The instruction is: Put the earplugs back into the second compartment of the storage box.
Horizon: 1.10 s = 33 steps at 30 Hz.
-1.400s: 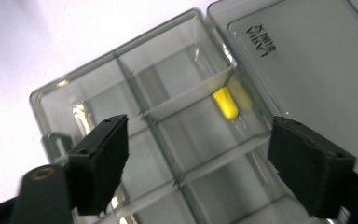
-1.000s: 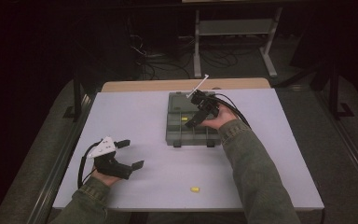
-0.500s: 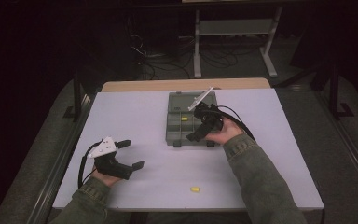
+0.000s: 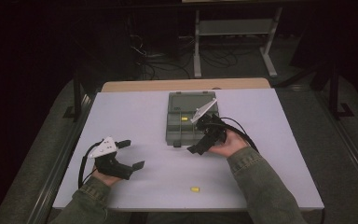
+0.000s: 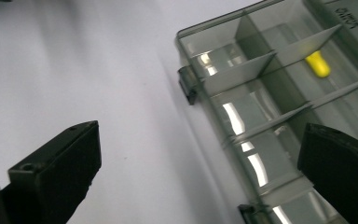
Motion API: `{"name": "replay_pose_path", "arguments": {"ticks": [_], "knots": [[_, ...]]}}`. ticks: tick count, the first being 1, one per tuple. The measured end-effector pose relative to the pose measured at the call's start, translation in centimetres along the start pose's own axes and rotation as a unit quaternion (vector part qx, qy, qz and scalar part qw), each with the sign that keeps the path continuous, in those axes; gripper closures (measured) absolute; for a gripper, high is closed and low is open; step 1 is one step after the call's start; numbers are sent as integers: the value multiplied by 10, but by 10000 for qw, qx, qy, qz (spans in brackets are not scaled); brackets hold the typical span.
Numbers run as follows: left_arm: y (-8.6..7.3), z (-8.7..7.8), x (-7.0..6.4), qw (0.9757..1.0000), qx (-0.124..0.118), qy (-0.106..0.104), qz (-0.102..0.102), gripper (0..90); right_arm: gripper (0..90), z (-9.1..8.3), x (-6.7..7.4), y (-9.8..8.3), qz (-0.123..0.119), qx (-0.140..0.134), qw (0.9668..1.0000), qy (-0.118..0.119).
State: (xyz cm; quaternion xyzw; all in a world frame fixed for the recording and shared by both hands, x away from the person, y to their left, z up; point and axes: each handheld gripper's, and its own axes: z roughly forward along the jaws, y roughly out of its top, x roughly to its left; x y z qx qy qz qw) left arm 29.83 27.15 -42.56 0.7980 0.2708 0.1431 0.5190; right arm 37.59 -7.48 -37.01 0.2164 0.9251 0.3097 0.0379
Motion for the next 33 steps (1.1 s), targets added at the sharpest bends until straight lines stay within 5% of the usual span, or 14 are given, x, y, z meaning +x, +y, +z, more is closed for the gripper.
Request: {"name": "replay_pose_path", "arguments": {"ticks": [33], "knots": [[1, 0, -1, 10000, 15, -5, 42, 0, 0, 21, 67, -45, -378, 313, 9973, 547]]}}
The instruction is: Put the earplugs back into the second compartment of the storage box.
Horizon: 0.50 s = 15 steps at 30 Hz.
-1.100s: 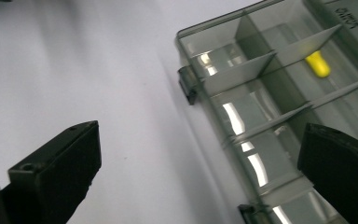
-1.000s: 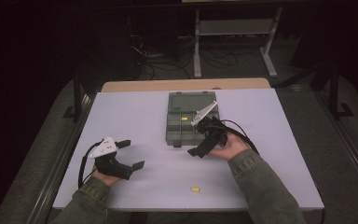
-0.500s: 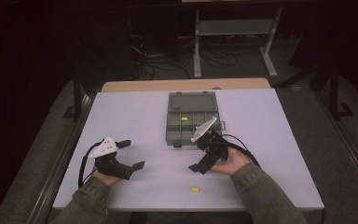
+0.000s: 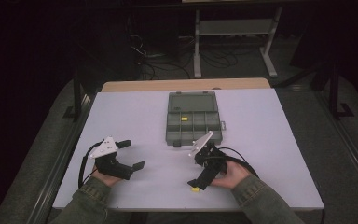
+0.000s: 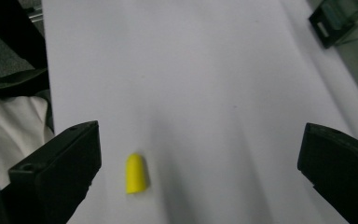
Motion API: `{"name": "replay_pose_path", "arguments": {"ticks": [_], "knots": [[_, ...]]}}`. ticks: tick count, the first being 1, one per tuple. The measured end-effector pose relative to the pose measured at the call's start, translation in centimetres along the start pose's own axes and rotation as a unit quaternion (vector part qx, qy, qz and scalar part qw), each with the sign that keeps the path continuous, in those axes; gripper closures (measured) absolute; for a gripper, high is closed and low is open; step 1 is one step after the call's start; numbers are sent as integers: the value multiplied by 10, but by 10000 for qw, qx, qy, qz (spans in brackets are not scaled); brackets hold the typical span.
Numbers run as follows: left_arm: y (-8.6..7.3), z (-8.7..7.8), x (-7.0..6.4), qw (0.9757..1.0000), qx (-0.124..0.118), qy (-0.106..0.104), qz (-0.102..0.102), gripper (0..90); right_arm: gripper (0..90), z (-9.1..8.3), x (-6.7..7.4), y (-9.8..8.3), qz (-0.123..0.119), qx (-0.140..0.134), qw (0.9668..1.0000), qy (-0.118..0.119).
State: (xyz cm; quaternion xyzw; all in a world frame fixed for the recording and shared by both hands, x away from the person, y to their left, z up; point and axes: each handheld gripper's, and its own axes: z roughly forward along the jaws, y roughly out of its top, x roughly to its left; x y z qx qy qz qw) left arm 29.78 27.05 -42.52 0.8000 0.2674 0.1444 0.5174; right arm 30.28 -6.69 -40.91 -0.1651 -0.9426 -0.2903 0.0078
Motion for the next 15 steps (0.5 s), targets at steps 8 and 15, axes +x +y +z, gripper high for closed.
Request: {"name": "replay_pose_path", "arguments": {"ticks": [8, 15], "knots": [[0, 0, 0, 10000, 1, -2, -3, 0, 0, 8, 14, -6, -162, 122, 9998, 54], [0, 0, 0, 10000, -4, 2, 4, 0, 55, 8, 27, -12, -293, 223, 9993, 38]]}}
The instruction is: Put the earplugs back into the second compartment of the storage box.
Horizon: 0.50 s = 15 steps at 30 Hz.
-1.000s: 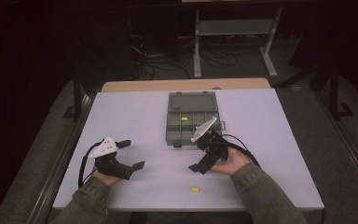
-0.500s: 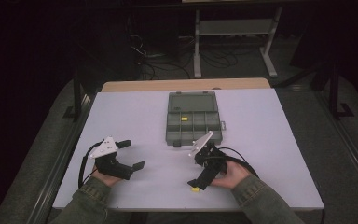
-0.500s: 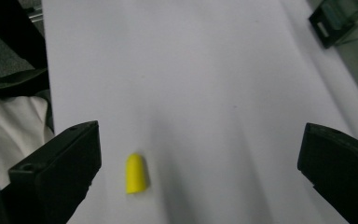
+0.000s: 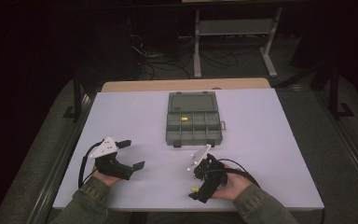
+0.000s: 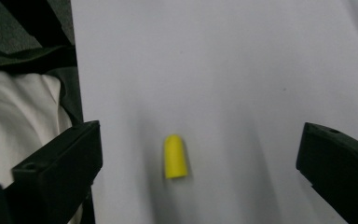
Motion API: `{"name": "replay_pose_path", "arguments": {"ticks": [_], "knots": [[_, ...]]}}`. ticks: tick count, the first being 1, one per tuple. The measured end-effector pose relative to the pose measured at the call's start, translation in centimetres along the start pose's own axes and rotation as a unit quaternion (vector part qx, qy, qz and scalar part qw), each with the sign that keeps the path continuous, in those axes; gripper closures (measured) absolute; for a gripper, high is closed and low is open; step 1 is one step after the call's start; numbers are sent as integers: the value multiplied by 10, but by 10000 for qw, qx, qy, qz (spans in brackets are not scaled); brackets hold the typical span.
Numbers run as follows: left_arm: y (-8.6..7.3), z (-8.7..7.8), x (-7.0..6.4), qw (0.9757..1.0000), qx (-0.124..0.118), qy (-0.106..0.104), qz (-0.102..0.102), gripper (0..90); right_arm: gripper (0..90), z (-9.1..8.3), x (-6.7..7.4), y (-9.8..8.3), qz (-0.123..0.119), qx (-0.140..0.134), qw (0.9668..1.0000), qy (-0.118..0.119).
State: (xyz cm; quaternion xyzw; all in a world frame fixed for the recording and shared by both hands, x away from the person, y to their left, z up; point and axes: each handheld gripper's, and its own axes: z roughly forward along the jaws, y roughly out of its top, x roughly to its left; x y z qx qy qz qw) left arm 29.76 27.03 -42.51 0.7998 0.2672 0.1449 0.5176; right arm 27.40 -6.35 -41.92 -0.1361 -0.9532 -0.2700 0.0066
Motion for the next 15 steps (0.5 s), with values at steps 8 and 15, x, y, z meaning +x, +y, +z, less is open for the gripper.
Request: {"name": "replay_pose_path", "arguments": {"ticks": [8, 15], "knots": [[0, 0, 0, 10000, 5, -6, 7, 0, 271, 5, 4, -5, -71, 130, 9999, 14], [0, 0, 0, 10000, 16, -19, 9, 0, 536, 6, 8, -10, -78, 172, 9998, -25]]}}
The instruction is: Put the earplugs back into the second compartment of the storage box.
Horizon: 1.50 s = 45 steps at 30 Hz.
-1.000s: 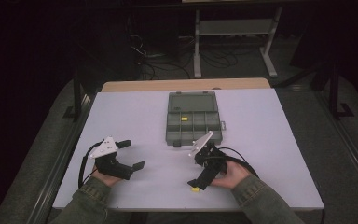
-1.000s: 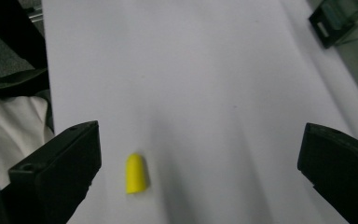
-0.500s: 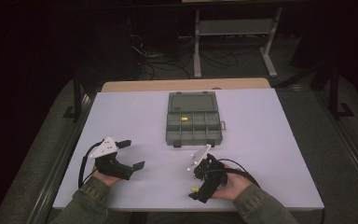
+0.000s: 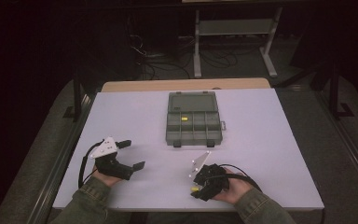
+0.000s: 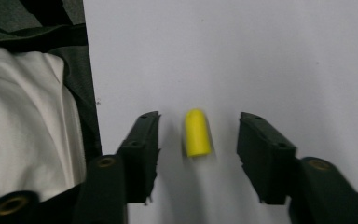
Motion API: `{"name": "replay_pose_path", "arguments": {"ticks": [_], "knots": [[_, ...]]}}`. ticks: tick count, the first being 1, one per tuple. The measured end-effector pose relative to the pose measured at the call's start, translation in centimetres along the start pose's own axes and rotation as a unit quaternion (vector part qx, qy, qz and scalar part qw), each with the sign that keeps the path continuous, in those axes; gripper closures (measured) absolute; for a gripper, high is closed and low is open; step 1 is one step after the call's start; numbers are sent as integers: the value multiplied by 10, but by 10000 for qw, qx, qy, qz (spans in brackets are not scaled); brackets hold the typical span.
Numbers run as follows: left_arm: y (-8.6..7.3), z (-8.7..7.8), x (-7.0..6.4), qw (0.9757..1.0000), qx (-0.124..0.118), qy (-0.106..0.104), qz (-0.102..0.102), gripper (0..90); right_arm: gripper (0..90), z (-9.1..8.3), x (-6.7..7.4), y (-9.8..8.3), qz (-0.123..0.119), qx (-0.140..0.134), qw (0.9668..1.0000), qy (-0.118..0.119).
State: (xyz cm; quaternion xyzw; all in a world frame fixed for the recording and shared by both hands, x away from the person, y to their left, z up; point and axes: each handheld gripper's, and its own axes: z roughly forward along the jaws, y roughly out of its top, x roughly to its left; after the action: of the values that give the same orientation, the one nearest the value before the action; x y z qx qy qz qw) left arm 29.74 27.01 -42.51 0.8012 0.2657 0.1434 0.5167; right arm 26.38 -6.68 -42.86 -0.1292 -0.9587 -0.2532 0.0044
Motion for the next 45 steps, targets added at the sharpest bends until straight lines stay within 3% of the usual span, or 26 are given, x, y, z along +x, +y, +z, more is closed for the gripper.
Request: {"name": "replay_pose_path", "arguments": {"ticks": [5, 7, 14, 21, 45], "knots": [[0, 0, 0, 10000, 9, 0, 8, 0, 709, -1, -1, -2, -44, 10, 9999, -99], [0, 0, 0, 10000, 12, -2, 11, 0, 770, -2, -2, -2, -51, 2, 10000, -33], [0, 0, 0, 10000, 10, -9, 7, 0, 790, -3, -2, 0, -104, -16, 9999, -18], [0, 1, 0, 10000, 10, 3, 4, 0, 793, -13, -7, 2, 26, -107, 9999, 22], [0, 1, 0, 10000, 8, -11, -13, 0, 810, -44, -37, 33, 15, -3, 10000, -97]]}}
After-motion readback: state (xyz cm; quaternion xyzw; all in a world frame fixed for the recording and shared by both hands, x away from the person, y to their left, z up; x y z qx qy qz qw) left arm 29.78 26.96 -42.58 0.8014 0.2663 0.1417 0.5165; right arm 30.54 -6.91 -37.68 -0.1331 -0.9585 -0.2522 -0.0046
